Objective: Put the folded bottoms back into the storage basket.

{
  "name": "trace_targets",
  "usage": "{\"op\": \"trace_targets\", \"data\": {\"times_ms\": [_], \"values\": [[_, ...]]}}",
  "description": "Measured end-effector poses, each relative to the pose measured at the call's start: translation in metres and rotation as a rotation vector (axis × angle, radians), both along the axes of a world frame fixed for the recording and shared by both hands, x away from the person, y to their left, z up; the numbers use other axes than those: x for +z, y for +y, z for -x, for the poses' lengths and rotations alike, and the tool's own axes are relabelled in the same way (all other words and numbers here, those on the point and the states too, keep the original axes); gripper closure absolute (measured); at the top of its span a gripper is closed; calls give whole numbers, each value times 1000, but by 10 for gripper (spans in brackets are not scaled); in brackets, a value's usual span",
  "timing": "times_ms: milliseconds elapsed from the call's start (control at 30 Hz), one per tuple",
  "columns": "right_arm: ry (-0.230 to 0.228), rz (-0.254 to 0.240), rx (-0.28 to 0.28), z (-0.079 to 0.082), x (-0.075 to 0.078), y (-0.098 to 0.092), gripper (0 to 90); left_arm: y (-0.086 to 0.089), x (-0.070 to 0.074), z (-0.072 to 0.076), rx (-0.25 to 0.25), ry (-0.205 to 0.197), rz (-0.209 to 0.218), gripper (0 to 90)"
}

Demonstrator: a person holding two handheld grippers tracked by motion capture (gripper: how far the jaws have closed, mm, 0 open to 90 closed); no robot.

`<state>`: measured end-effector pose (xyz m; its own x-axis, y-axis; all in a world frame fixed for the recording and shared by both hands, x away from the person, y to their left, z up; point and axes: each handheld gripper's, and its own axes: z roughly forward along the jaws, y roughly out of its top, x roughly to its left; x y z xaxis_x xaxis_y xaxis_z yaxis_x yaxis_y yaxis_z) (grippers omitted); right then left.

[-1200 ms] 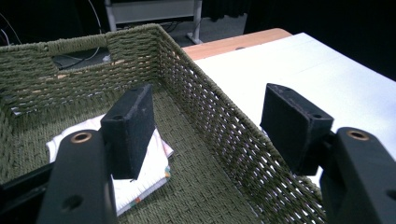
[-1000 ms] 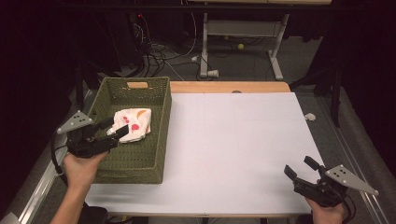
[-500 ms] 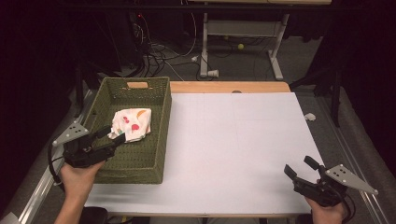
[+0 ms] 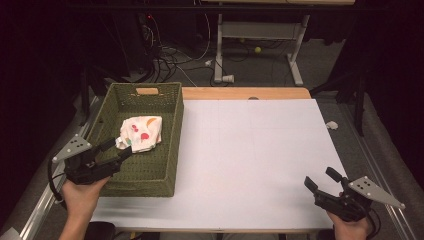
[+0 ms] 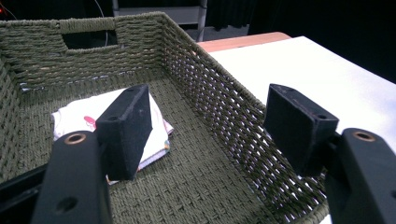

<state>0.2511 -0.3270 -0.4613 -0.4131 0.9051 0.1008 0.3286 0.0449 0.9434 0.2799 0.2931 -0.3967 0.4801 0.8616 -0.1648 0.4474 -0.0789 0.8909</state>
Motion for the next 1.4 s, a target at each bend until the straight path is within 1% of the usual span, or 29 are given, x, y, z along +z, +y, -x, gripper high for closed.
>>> {"op": "trace_targets", "data": {"times_ms": [233,367,467,600,1067,1200,1267,1400], "values": [[0,-1,-1,0,0,0,184,5,-3,6,19,-4,-2,307],[0,-1,-2,0,0,0,184,9,-6,11,30,-5,-13,306],[1,-3,-4,0,0,0,184,11,-8,14,44,-7,-12,306],[0,-1,-3,0,0,0,184,14,-10,17,49,-7,-12,306],[0,0,-7,1,0,0,184,22,-21,26,71,5,4,306],[3,2,-9,0,0,0,185,24,-24,28,86,2,13,306],[4,11,-7,1,0,0,185,25,-25,29,91,1,8,306],[3,2,-14,1,0,0,185,27,-27,31,97,0,11,306]]}}
